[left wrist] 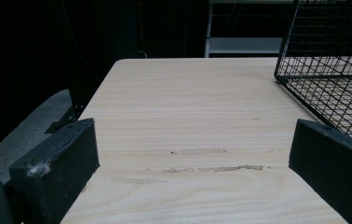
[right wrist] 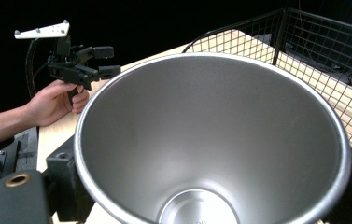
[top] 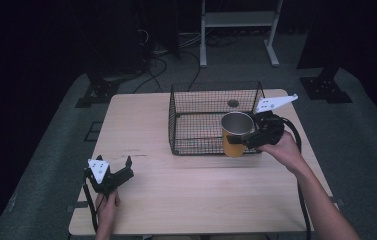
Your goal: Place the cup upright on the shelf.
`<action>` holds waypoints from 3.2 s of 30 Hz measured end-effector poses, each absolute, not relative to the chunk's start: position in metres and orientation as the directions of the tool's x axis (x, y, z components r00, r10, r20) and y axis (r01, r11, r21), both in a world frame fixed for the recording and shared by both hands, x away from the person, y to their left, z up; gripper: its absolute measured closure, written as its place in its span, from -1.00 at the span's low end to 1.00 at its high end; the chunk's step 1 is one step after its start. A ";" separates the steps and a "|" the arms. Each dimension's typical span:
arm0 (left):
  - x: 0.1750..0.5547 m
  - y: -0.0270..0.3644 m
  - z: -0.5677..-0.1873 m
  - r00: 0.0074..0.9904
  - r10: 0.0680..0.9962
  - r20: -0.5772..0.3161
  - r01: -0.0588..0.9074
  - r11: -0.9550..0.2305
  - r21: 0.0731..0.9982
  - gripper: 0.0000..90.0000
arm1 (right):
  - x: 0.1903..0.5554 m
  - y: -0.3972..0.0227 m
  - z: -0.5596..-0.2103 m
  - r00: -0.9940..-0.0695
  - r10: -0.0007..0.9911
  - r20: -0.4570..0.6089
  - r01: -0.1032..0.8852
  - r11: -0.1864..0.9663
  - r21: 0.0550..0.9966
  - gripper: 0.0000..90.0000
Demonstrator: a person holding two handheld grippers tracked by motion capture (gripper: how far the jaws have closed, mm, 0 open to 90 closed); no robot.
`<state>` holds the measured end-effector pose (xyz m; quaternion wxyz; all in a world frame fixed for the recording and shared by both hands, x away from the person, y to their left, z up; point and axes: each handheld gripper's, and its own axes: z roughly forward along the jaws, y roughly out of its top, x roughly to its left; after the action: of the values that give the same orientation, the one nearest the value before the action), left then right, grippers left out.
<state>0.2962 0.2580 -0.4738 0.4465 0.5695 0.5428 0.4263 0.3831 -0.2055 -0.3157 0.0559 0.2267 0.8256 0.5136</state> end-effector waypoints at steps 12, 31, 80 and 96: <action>0.296 0.258 -0.474 0.050 0.999 0.001 0.235 -0.013 0.972 -0.98 | 0.404 -0.200 -0.301 -0.886 0.440 0.145 0.326 0.370 0.870 -0.72; 0.296 0.258 -0.474 0.053 0.999 -0.002 0.231 -0.010 0.973 -0.98 | 0.441 -0.190 -0.292 -0.869 0.472 0.152 0.357 0.383 0.852 -0.72; 0.295 0.260 -0.474 0.053 0.998 -0.015 0.228 0.002 0.974 -0.98 | 0.529 -0.143 -0.358 -0.799 0.562 0.213 0.498 0.421 0.758 -0.72; 0.295 0.260 -0.474 0.054 0.998 -0.018 0.226 0.005 0.974 -0.98 | 0.540 -0.127 -0.387 -0.780 0.606 0.155 0.531 0.511 0.676 -0.72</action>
<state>0.2951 0.2598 -0.4737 0.4566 0.5642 0.5424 0.4231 0.5400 -0.1274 -0.3869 0.0504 0.3276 0.8677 0.3705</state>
